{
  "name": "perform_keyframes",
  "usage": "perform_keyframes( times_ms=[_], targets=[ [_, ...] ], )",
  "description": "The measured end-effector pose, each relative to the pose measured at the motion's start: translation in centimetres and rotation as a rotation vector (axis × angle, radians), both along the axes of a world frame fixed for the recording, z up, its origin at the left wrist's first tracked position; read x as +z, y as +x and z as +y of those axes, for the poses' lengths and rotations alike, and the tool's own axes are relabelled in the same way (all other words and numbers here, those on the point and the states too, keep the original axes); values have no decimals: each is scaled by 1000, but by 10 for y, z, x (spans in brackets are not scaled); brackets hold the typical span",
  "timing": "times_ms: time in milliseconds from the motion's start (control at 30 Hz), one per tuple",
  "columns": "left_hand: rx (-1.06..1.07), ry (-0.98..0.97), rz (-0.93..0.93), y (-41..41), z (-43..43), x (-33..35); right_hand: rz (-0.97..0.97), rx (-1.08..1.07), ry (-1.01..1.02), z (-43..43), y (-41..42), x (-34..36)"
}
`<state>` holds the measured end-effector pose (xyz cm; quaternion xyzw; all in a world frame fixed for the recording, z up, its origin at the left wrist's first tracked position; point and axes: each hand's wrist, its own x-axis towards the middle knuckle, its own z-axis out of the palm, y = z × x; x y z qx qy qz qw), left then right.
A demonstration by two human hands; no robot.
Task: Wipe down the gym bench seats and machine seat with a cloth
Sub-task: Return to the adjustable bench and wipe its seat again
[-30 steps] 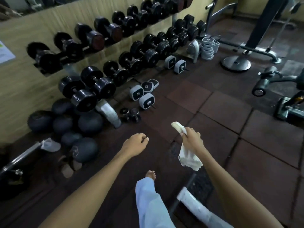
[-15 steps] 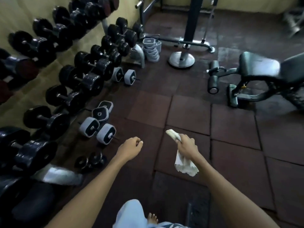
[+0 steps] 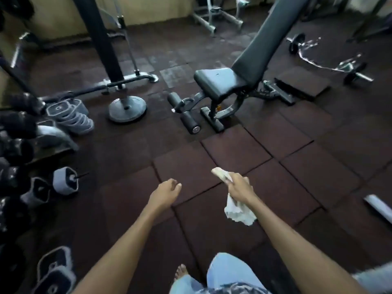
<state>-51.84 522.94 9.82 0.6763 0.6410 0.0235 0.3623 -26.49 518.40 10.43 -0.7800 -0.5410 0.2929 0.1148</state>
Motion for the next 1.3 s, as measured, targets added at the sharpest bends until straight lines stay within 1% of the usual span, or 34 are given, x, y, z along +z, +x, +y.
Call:
perform_keyframes(
  times_ms=[133, 333, 467, 600, 667, 767, 833, 1000, 1067, 1200, 1300],
  targets=[
    [-115, -10, -12, 17, 72, 0, 3, -149, -6, 40, 7, 2],
    [-231, -6, -22, 44, 176, -1, -7, -258, 9, 119, 23, -7],
    [-264, 22, -9, 70, 267, 0, -5, -299, 15, 198, 44, -12],
    [-281, 3, -3, 98, 359, 9, 3, -336, 19, 287, 69, -7],
    [-284, 9, -13, 112, 400, 13, 1, -340, 44, 330, 79, 0],
    [-274, -9, -75, 127, 458, 15, -12, -332, 51, 388, 92, 11],
    [-280, -6, -68, 136, 498, 15, -31, -306, 67, 425, 104, 14],
    [-275, -18, 0, 167, 608, 1, -210, -147, 0, 513, 137, 7],
    [-289, -18, -8, 190, 653, -8, -242, -138, 4, 556, 154, 5],
    [-356, -19, -37, 243, 740, -20, -216, -160, -33, 639, 197, -4],
    [-386, -27, -39, 273, 790, -20, -172, -229, -51, 683, 229, -5]
  ],
)
